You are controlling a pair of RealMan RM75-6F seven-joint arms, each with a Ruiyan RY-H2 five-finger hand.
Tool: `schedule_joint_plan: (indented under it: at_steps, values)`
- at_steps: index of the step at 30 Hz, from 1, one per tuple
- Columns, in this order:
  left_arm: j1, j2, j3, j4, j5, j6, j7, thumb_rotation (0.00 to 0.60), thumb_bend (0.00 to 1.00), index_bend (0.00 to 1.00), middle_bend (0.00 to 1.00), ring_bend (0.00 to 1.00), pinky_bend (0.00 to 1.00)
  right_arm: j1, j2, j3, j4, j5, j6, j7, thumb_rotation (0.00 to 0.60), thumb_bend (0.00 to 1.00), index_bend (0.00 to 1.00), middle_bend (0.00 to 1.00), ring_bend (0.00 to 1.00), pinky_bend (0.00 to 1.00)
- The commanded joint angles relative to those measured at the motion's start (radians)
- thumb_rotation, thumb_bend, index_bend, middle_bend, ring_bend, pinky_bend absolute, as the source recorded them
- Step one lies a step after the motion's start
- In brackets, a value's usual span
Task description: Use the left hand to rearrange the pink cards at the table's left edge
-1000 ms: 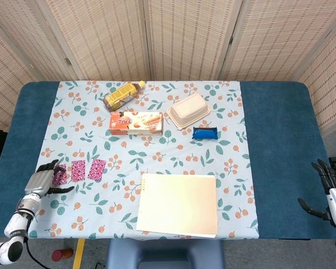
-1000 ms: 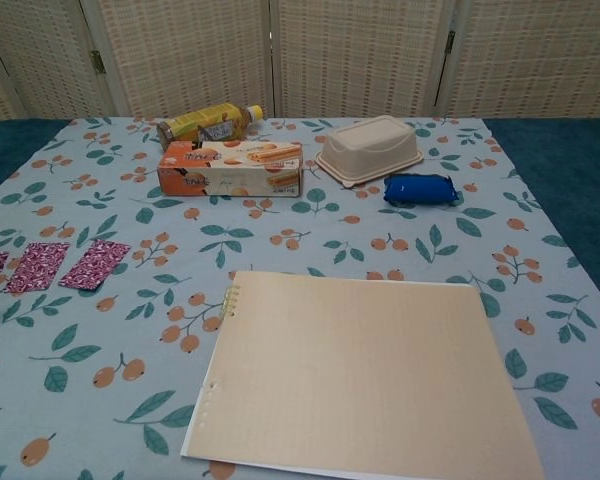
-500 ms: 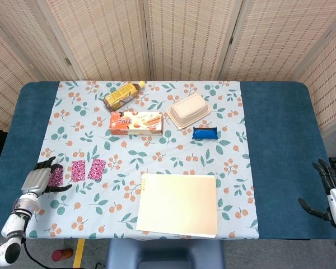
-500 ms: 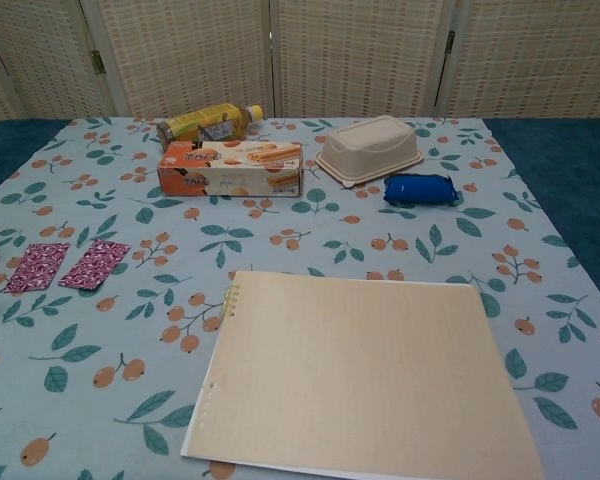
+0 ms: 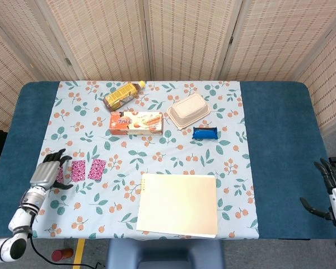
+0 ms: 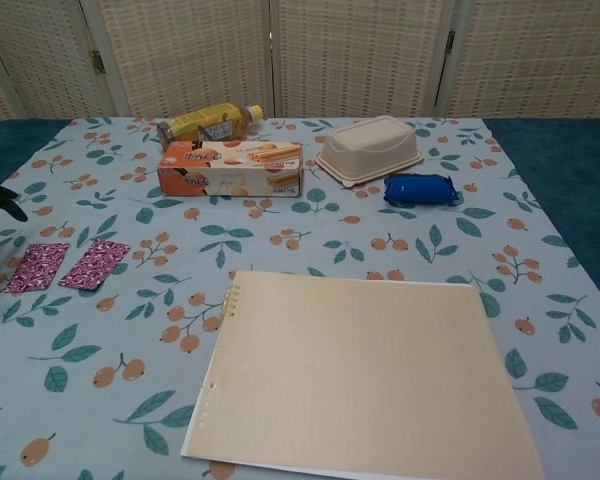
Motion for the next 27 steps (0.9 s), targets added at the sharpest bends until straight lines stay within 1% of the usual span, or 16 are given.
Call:
schedule_joint_plan:
  at_steps: [1, 7, 12, 16, 27]
  values:
    - [-0.017, -0.006, -0.003, -0.005, -0.021, -0.023, 0.021, 0.6, 0.17, 0.21, 0.0, 0.0, 0.0, 0.002, -0.001, -0.001, 0.003, 0.0, -0.004, 0.003, 0.6, 0.28, 0.04, 0.0, 0.0, 0.0]
    - [-0.063, -0.023, -0.005, -0.019, -0.045, -0.057, 0.086, 0.6, 0.17, 0.21, 0.0, 0.0, 0.0, 0.001, 0.002, 0.0, 0.01, -0.002, 0.001, 0.012, 0.6, 0.28, 0.04, 0.0, 0.0, 0.0]
    - [-0.105, -0.042, -0.003, -0.029, -0.054, -0.062, 0.164, 0.6, 0.17, 0.19, 0.0, 0.0, 0.0, -0.002, 0.0, -0.001, 0.014, 0.002, 0.001, 0.017, 0.6, 0.28, 0.04, 0.0, 0.0, 0.0]
    - [-0.14, -0.06, 0.0, -0.019, -0.081, -0.077, 0.227, 0.6, 0.18, 0.18, 0.0, 0.0, 0.0, -0.003, -0.003, -0.002, 0.019, 0.003, 0.001, 0.021, 0.6, 0.28, 0.04, 0.0, 0.0, 0.0]
    - [-0.195, -0.097, 0.02, 0.002, -0.141, -0.1, 0.315, 0.6, 0.18, 0.18, 0.0, 0.0, 0.0, -0.006, -0.004, -0.002, 0.023, 0.008, -0.001, 0.023, 0.6, 0.28, 0.04, 0.0, 0.0, 0.0]
